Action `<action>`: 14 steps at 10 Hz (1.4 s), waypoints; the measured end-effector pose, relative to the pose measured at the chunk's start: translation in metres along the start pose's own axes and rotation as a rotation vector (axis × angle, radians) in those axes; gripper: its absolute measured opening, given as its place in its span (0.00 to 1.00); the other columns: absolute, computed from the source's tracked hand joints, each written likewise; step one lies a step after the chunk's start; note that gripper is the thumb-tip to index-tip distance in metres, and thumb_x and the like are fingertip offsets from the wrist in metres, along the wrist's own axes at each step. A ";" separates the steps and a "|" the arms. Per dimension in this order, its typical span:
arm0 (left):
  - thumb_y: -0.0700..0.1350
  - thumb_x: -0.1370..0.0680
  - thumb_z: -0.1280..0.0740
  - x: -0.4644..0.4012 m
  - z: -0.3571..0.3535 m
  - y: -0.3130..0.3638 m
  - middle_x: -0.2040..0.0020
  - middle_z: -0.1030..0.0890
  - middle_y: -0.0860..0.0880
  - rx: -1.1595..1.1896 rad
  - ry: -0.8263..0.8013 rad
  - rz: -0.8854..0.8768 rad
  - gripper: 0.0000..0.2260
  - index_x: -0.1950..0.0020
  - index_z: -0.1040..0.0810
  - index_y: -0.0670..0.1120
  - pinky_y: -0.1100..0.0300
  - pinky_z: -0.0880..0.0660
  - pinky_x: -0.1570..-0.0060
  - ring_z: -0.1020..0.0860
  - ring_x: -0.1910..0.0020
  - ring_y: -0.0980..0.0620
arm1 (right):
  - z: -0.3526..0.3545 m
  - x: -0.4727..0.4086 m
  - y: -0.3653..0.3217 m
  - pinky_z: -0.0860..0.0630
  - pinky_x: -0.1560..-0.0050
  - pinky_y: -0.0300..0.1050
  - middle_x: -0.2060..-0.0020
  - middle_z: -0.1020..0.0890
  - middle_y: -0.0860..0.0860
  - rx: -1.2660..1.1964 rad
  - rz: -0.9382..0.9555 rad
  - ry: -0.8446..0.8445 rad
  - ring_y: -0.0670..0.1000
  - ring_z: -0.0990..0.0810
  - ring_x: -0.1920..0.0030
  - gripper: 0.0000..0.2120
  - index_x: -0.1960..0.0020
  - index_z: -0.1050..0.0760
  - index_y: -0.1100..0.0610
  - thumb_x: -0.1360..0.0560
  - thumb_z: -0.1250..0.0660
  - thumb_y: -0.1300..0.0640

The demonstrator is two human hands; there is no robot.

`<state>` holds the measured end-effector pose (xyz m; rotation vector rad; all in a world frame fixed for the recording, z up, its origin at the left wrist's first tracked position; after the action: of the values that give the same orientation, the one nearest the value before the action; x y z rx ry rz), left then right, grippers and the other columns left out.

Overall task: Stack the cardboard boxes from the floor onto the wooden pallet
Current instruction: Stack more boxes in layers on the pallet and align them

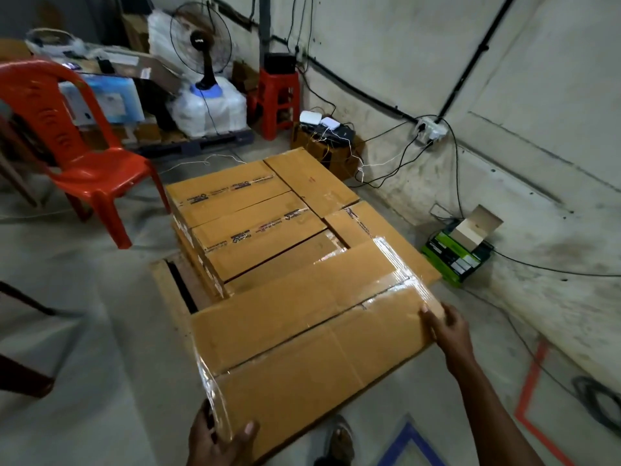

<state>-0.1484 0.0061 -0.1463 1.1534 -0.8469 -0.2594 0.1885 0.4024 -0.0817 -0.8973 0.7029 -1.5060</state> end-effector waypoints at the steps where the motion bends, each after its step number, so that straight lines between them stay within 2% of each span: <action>1: 0.42 0.39 0.13 -0.001 -0.033 -0.004 0.50 0.14 0.59 -0.053 -0.025 -0.003 0.39 0.32 0.25 0.56 0.64 0.19 0.52 0.18 0.47 0.53 | 0.014 -0.047 0.048 0.18 0.41 0.69 0.35 0.18 0.53 0.039 -0.037 -0.069 0.58 0.19 0.36 0.47 0.29 0.23 0.50 0.38 0.24 0.21; 2: 0.48 0.40 0.12 -0.004 -0.066 -0.008 0.45 0.17 0.55 -0.045 0.000 0.089 0.39 0.33 0.24 0.51 0.52 0.21 0.43 0.17 0.47 0.51 | 0.020 -0.085 0.080 0.18 0.40 0.70 0.35 0.18 0.53 0.031 -0.073 -0.103 0.58 0.18 0.37 0.46 0.30 0.23 0.49 0.38 0.23 0.23; 3: 0.66 0.53 0.14 -0.007 -0.097 -0.022 0.45 0.16 0.46 -0.087 0.150 0.183 0.51 0.36 0.21 0.43 0.49 0.20 0.43 0.16 0.46 0.44 | 0.020 -0.087 0.063 0.16 0.44 0.64 0.44 0.16 0.52 -0.034 -0.064 -0.110 0.59 0.16 0.42 0.22 0.38 0.19 0.52 0.27 0.20 0.43; 4: 0.68 0.54 0.17 0.000 -0.132 -0.022 0.44 0.17 0.40 -0.127 0.276 0.228 0.54 0.36 0.22 0.39 0.47 0.21 0.42 0.18 0.45 0.40 | 0.022 -0.107 0.063 0.16 0.47 0.60 0.48 0.14 0.51 -0.070 -0.004 -0.124 0.58 0.15 0.45 0.13 0.42 0.18 0.52 0.23 0.22 0.50; 5: 0.67 0.48 0.15 0.015 -0.162 -0.020 0.43 0.18 0.38 -0.167 0.330 0.218 0.52 0.36 0.24 0.37 0.46 0.21 0.43 0.19 0.45 0.38 | 0.034 -0.129 0.074 0.16 0.45 0.58 0.48 0.15 0.49 -0.069 -0.005 -0.112 0.54 0.15 0.46 0.18 0.40 0.19 0.54 0.24 0.22 0.46; 6: 0.75 0.52 0.20 0.036 -0.178 -0.026 0.43 0.19 0.42 -0.176 0.376 0.218 0.54 0.36 0.24 0.42 0.43 0.19 0.44 0.19 0.45 0.39 | 0.050 -0.133 0.094 0.17 0.42 0.59 0.45 0.17 0.51 -0.043 -0.029 -0.053 0.56 0.17 0.43 0.20 0.37 0.21 0.53 0.23 0.23 0.44; 8: 0.79 0.51 0.23 0.068 -0.196 -0.045 0.45 0.19 0.43 -0.214 0.389 0.251 0.52 0.40 0.24 0.45 0.44 0.18 0.47 0.19 0.48 0.41 | 0.071 -0.115 0.134 0.19 0.39 0.64 0.39 0.21 0.52 0.034 -0.032 -0.042 0.56 0.20 0.40 0.20 0.37 0.24 0.44 0.24 0.26 0.36; 9: 0.78 0.50 0.22 0.074 -0.200 -0.057 0.45 0.21 0.43 -0.205 0.382 0.284 0.51 0.40 0.28 0.46 0.42 0.19 0.45 0.20 0.47 0.41 | 0.072 -0.109 0.163 0.18 0.41 0.67 0.38 0.20 0.53 0.113 -0.071 -0.060 0.57 0.19 0.39 0.30 0.34 0.23 0.47 0.27 0.27 0.29; 10: 0.77 0.48 0.22 0.067 -0.205 -0.070 0.43 0.24 0.43 -0.216 0.311 0.331 0.51 0.38 0.29 0.45 0.42 0.20 0.44 0.22 0.46 0.41 | 0.065 -0.110 0.180 0.18 0.39 0.67 0.38 0.20 0.56 0.120 -0.081 -0.071 0.58 0.19 0.40 0.31 0.33 0.22 0.51 0.27 0.26 0.31; 11: 0.66 0.40 0.17 0.055 -0.211 -0.081 0.39 0.27 0.43 -0.191 0.238 0.345 0.44 0.35 0.31 0.45 0.42 0.21 0.43 0.24 0.43 0.41 | 0.065 -0.105 0.183 0.22 0.34 0.58 0.31 0.32 0.58 0.124 -0.152 -0.013 0.58 0.25 0.36 0.31 0.32 0.23 0.47 0.27 0.27 0.29; 12: 0.60 0.35 0.17 0.041 -0.213 -0.091 0.37 0.28 0.43 -0.175 0.219 0.310 0.41 0.33 0.31 0.44 0.42 0.23 0.40 0.25 0.39 0.40 | 0.058 -0.104 0.193 0.22 0.37 0.55 0.29 0.32 0.57 0.124 -0.179 0.012 0.59 0.26 0.33 0.28 0.35 0.25 0.38 0.29 0.28 0.25; 13: 0.70 0.39 0.20 0.019 -0.212 -0.113 0.38 0.25 0.43 -0.157 0.222 0.303 0.46 0.33 0.30 0.45 0.41 0.23 0.41 0.24 0.39 0.40 | 0.041 -0.114 0.209 0.20 0.37 0.64 0.32 0.25 0.57 0.136 -0.159 0.007 0.60 0.24 0.34 0.34 0.32 0.25 0.40 0.30 0.30 0.23; 14: 0.62 0.36 0.17 0.003 -0.213 -0.126 0.37 0.28 0.45 -0.154 0.231 0.270 0.43 0.31 0.32 0.44 0.40 0.24 0.38 0.26 0.37 0.41 | 0.013 -0.126 0.215 0.22 0.34 0.65 0.33 0.24 0.57 0.127 -0.141 0.014 0.59 0.25 0.33 0.32 0.30 0.25 0.43 0.27 0.30 0.25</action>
<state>0.0324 0.0997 -0.2864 0.8938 -0.7539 0.0312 0.3143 0.4995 -0.2736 -0.8550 0.5559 -1.6642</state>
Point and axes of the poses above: each hand's wrist, its own x-axis away from the middle knuckle, its own z-axis out of the back of the hand, y = z × x, the point moved 3 cm from there along -x, towards the middle knuckle
